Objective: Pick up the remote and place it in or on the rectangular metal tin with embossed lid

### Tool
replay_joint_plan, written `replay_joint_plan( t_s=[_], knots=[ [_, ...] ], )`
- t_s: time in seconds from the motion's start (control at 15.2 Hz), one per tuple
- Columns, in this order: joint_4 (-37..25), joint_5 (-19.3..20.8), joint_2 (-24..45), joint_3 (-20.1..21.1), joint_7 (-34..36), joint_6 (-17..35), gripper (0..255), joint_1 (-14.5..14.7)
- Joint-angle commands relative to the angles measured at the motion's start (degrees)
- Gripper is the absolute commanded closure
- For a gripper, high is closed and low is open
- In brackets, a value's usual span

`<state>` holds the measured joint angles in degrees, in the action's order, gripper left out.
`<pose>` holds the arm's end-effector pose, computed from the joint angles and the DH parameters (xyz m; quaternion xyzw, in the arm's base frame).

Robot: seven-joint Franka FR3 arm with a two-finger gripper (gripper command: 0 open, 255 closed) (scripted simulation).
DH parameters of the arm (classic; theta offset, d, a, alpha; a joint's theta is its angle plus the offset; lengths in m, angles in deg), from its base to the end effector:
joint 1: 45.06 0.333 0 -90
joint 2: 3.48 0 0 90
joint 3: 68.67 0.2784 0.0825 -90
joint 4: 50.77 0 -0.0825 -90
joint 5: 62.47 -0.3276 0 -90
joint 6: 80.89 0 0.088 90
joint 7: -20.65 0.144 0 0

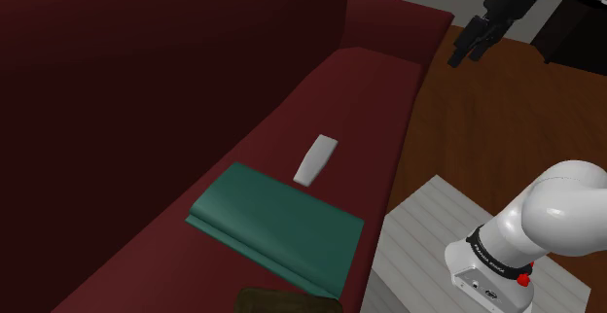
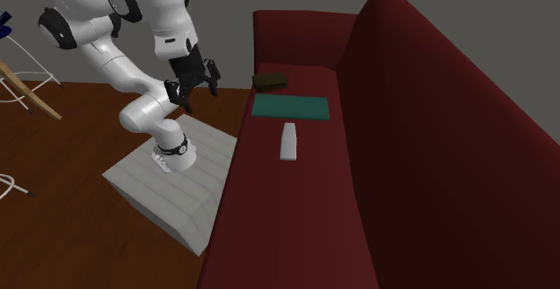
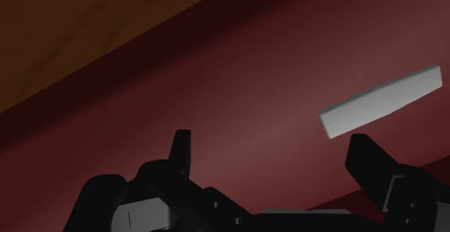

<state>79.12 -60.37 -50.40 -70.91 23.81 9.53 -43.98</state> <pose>0.2740 -0.0143 0.5738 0.9973 -0.0334 0.0648 0.0025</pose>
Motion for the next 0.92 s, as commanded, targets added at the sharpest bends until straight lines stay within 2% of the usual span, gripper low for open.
replay_joint_plan(
  t_s=[0.0, 0.46, 0.86],
  knots=[
    [0.0, 0.0, 0.0, 0.0, 0.0, 0.0, 0, 0.0],
    [8.13, -5.86, 0.62, 9.9, 18.32, 7.28, 0, -1.87],
    [11.07, -10.71, 5.92, 18.81, 33.95, 14.64, 0, -3.32]
  ],
)
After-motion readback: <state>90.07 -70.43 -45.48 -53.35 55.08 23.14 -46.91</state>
